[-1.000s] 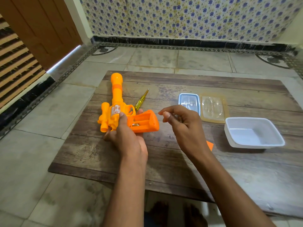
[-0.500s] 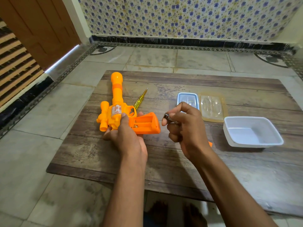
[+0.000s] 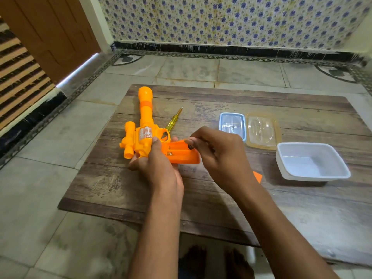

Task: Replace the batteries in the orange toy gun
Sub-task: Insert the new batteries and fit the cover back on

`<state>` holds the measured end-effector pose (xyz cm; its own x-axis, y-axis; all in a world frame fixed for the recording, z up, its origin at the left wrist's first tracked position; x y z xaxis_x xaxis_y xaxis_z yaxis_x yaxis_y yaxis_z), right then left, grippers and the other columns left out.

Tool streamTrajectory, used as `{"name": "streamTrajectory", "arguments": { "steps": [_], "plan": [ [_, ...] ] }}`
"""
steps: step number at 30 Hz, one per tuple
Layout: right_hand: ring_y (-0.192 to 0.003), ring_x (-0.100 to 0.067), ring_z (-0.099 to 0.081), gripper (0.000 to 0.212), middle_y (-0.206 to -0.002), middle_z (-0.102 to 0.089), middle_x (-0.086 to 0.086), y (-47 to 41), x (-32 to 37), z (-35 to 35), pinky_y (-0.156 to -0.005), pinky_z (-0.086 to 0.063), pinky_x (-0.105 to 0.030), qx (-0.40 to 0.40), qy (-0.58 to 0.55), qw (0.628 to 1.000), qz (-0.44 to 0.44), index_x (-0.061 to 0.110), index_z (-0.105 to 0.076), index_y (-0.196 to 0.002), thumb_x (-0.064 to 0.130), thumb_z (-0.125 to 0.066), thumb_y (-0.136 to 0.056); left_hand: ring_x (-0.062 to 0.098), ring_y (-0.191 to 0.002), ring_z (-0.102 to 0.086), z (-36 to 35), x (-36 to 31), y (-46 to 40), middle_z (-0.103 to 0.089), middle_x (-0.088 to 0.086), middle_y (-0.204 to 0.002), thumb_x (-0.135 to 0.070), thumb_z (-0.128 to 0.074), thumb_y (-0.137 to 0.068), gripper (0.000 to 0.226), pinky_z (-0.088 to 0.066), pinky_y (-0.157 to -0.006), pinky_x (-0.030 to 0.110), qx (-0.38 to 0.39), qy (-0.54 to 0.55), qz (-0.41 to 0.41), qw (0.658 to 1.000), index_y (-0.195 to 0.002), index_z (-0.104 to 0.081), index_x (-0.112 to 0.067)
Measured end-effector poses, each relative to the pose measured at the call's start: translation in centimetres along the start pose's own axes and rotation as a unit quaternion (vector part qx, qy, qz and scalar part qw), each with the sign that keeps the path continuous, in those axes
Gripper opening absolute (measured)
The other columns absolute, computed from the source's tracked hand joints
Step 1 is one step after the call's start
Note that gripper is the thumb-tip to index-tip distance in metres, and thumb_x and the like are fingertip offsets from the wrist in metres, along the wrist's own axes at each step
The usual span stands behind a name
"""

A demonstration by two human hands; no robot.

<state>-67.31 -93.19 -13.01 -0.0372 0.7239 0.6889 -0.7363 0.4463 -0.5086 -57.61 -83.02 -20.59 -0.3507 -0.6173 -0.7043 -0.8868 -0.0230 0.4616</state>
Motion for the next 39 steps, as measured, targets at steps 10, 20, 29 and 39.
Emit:
{"name": "streamTrajectory", "arguments": {
  "steps": [10,20,29,39],
  "plan": [
    [-0.07,-0.042,-0.062,0.032,-0.074,-0.068,-0.006,-0.1,1.5,-0.9,-0.056,-0.049,-0.043,0.054,0.135,0.989,-0.003,0.017,-0.043,-0.103,0.048,-0.045,-0.1,0.039,-0.111,-0.072,0.1,0.7,-0.1,-0.063,0.017,-0.134,-0.023,-0.075,-0.081,0.064,-0.059,-0.09,0.064,-0.012,-0.03,-0.01,0.999,-0.134,-0.039,-0.027],
    [-0.057,-0.026,-0.054,0.037,-0.063,-0.062,0.001,0.0,0.1,-0.7,-0.053,-0.049,-0.046,0.004,0.033,0.999,-0.04,0.016,-0.053,-0.088,0.047,-0.071,-0.09,0.038,-0.089,-0.077,0.1,1.3,-0.6,-0.061,0.023,-0.131,-0.011,-0.067,-0.096,0.055,-0.063,-0.08,0.057,0.006,-0.012,0.002,1.0,-0.139,-0.035,-0.02],
    [-0.054,-0.014,-0.04,0.034,-0.058,-0.045,0.01,-0.1,-0.5,-0.9,-0.05,-0.046,-0.038,0.013,0.057,0.998,-0.021,0.011,-0.068,-0.08,0.043,-0.079,-0.08,0.041,-0.107,-0.073,0.1,1.0,-0.5,-0.062,0.021,-0.135,-0.018,-0.073,-0.086,0.063,-0.058,-0.089,0.067,0.011,-0.015,-0.002,1.0,-0.138,-0.038,-0.024],
    [-0.062,-0.009,-0.053,0.018,-0.068,-0.064,0.008,0.2,-0.7,-0.6,-0.058,-0.042,-0.02,0.057,0.056,0.997,-0.006,0.011,-0.079,-0.092,0.022,-0.065,-0.088,0.042,-0.115,-0.07,0.0,1.2,-0.6,-0.062,0.019,-0.136,-0.017,-0.073,-0.081,0.062,-0.057,-0.093,0.065,0.013,0.001,-0.003,1.0,-0.133,-0.041,-0.024]
  ]
}}
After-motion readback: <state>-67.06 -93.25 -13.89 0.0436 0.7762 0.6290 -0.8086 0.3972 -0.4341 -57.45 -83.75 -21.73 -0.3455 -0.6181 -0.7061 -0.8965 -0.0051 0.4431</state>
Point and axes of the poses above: each hand's wrist, its own y-axis away from the middle knuckle, its own z-axis out of the back of the hand, x = y × z, the point moved 5 cm from there along -y, towards the middle knuckle
